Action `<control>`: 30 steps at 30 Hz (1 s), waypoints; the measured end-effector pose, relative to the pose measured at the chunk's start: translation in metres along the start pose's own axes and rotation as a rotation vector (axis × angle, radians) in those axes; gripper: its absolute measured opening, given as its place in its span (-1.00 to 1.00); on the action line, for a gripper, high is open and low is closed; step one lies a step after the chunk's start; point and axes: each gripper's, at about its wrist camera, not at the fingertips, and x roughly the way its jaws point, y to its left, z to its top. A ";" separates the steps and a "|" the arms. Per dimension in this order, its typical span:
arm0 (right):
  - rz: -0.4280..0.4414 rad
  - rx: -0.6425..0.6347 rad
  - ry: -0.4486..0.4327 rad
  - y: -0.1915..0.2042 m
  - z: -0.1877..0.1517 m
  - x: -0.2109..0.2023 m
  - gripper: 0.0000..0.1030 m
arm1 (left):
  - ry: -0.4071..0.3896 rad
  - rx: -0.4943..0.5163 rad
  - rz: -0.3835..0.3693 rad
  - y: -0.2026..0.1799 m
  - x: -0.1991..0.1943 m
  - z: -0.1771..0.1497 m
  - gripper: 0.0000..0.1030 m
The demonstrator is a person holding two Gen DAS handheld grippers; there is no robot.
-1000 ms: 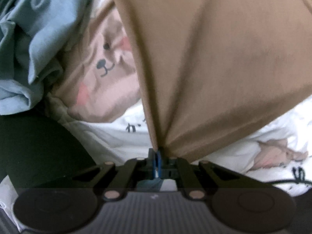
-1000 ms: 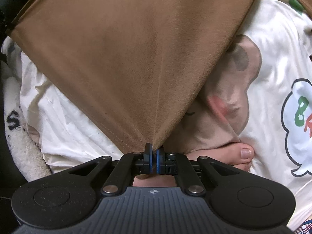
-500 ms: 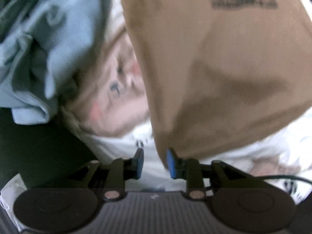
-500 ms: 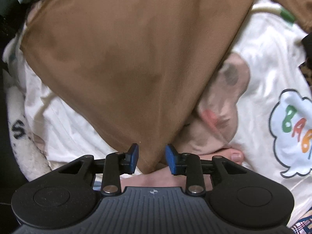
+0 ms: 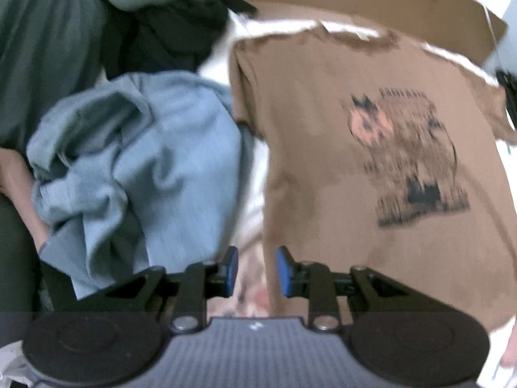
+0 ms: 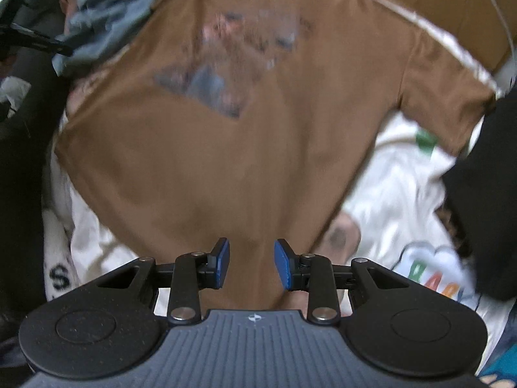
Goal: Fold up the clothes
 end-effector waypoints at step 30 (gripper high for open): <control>-0.002 0.124 -0.136 -0.022 0.052 0.081 -0.27 | -0.160 -0.344 0.008 0.031 0.144 0.113 -0.46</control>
